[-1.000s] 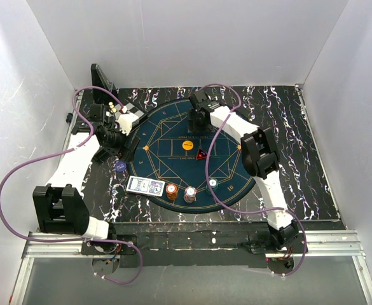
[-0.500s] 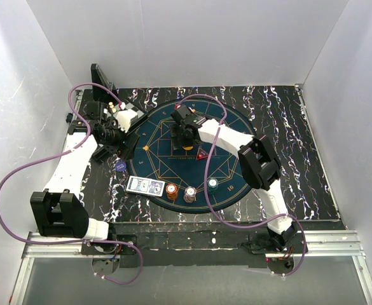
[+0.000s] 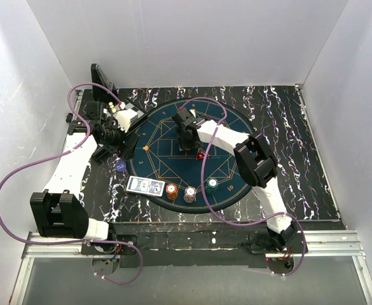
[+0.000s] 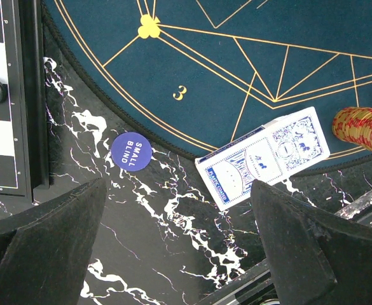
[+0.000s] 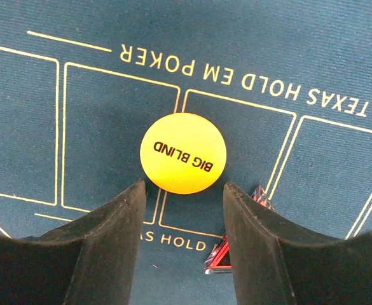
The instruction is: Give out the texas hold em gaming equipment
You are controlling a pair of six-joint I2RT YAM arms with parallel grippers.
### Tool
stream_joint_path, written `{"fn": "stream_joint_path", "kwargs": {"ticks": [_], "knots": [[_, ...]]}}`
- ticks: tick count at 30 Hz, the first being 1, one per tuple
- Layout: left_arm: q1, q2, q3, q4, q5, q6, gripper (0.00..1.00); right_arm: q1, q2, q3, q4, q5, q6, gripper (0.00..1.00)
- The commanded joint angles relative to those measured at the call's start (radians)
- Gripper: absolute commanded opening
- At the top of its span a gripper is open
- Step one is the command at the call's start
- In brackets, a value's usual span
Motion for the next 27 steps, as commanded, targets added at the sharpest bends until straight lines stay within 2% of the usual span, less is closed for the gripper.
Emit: {"fn": "stream_joint_path", "kwargs": {"ticks": [1,5,11,15,18,20,22,23,27], "knots": [[0.002,-0.035,0.018,0.013,0.011,0.002,0.98,-0.019,0.03,0.031,0.009,0.034,0.011,0.56],[0.003,-0.033,0.016,0.015,0.0,0.008,0.98,-0.056,0.072,0.112,-0.001,0.034,0.002,0.48],[0.005,-0.026,0.02,0.012,-0.009,0.014,0.98,-0.125,0.168,0.259,-0.022,0.008,-0.004,0.44],[0.005,-0.03,0.016,0.012,-0.016,0.022,0.98,-0.158,0.266,0.44,-0.068,0.002,-0.028,0.44],[0.005,-0.026,0.016,0.007,-0.011,0.019,0.98,-0.203,0.351,0.592,-0.154,-0.111,0.023,0.45],[0.005,-0.026,0.013,0.007,-0.006,0.013,0.98,-0.217,0.356,0.587,-0.162,-0.13,0.054,0.45],[0.005,-0.023,0.013,0.01,-0.003,0.008,0.98,-0.22,0.31,0.507,-0.124,-0.115,0.054,0.45],[0.006,-0.023,0.009,0.009,-0.003,0.003,0.98,-0.218,0.285,0.467,-0.09,-0.106,0.054,0.49],[0.006,-0.032,0.003,0.007,-0.005,-0.004,0.98,-0.217,0.201,0.372,-0.082,-0.07,0.024,0.74]]}}
